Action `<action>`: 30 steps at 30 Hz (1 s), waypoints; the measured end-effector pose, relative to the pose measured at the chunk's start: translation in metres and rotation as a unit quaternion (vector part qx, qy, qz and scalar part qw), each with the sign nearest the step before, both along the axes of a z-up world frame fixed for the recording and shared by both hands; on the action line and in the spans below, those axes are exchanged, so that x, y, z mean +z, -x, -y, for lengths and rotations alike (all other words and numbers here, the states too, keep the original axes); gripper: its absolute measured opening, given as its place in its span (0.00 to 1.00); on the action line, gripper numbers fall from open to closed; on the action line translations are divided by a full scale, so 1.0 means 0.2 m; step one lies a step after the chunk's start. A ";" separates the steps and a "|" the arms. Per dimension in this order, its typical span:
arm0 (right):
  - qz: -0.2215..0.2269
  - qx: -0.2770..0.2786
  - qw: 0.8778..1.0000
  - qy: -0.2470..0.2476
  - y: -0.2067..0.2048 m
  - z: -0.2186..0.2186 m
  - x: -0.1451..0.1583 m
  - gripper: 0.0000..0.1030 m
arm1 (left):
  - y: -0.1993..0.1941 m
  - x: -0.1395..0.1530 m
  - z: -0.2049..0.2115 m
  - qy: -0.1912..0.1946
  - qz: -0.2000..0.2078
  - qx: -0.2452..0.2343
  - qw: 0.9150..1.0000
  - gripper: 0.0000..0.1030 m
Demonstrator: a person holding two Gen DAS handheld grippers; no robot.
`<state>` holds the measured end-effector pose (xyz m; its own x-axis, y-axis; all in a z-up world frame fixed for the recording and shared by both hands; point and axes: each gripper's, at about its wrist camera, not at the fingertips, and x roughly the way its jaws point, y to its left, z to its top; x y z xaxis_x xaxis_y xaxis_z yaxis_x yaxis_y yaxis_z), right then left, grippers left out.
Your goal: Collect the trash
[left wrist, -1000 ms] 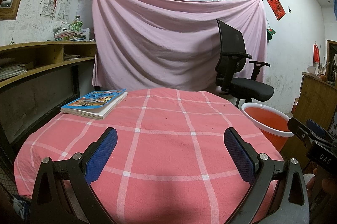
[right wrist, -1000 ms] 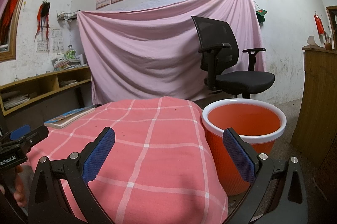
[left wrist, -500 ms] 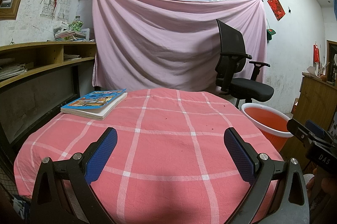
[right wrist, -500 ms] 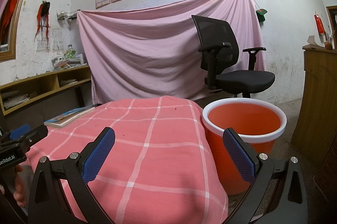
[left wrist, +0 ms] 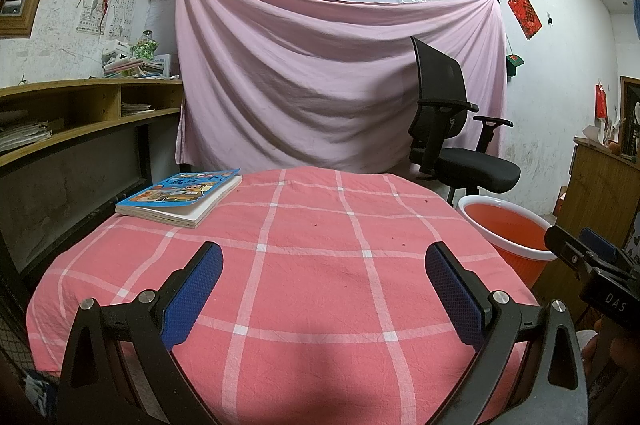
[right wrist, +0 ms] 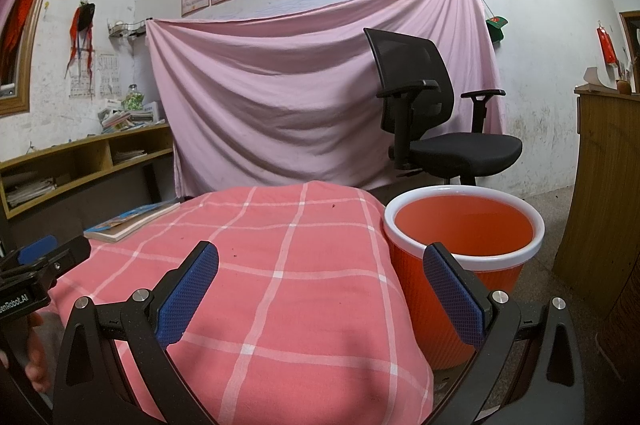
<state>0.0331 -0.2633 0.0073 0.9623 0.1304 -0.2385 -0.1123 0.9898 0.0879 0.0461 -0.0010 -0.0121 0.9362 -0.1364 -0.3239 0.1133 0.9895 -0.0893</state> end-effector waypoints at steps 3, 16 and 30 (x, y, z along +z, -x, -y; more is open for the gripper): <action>0.000 0.000 1.000 0.000 0.00 0.00 0.00 1.00 | 0.00 0.00 0.00 0.000 0.000 0.000 1.000 0.96; -0.001 0.000 1.000 0.000 0.00 0.00 0.01 1.00 | 0.00 0.00 0.00 0.000 0.000 -0.001 1.000 0.96; -0.002 0.000 1.000 0.000 0.00 0.00 0.01 1.00 | 0.01 0.02 -0.03 -0.009 0.008 0.022 1.000 0.96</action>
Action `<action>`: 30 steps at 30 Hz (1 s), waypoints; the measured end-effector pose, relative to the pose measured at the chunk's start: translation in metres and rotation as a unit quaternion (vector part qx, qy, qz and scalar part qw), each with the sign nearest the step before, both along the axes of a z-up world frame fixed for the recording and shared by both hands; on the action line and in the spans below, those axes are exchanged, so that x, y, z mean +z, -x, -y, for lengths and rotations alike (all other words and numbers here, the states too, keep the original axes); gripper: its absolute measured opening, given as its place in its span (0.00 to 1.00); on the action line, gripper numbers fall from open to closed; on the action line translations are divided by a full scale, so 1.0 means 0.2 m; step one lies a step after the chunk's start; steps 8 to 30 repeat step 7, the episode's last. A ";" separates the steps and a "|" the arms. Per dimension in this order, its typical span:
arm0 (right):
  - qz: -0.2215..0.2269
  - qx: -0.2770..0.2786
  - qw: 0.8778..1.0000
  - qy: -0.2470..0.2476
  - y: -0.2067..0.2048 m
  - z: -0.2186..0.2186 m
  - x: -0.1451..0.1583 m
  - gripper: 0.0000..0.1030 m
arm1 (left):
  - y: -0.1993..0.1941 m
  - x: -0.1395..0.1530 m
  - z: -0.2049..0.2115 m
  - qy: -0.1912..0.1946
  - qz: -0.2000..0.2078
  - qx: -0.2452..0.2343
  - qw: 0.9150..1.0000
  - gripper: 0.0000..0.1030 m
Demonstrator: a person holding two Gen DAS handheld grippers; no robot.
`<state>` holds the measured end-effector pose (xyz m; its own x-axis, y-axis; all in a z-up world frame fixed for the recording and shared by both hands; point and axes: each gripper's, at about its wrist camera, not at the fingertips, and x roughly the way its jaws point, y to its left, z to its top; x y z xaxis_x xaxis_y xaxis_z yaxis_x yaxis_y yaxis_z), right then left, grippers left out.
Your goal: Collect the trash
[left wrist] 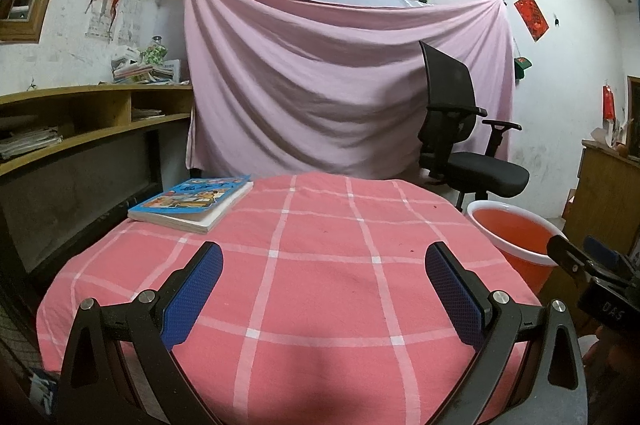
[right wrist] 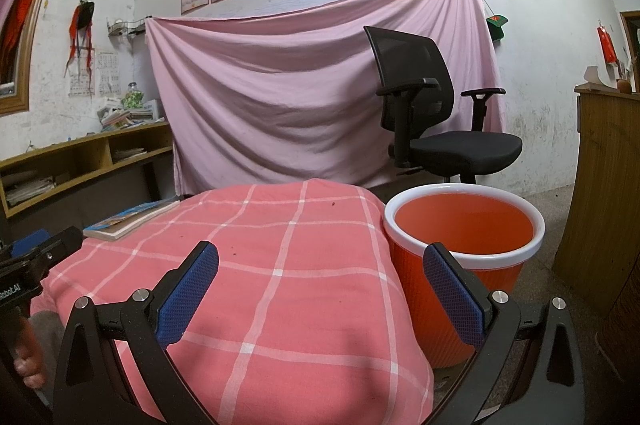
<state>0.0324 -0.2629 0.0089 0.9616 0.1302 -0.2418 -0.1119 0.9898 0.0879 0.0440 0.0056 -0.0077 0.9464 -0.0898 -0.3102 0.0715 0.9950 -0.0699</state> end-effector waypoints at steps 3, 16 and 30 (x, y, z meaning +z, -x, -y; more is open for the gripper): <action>0.000 0.000 1.000 0.000 0.00 0.00 0.00 1.00 | 0.00 0.00 0.00 -0.001 0.000 0.003 1.000 0.96; 0.000 0.000 1.000 0.000 0.00 0.00 0.00 1.00 | -0.01 -0.01 0.00 -0.001 -0.004 0.005 1.000 0.96; 0.000 0.000 1.000 0.000 0.00 0.00 0.00 1.00 | -0.01 -0.01 0.00 -0.001 -0.004 0.005 1.000 0.96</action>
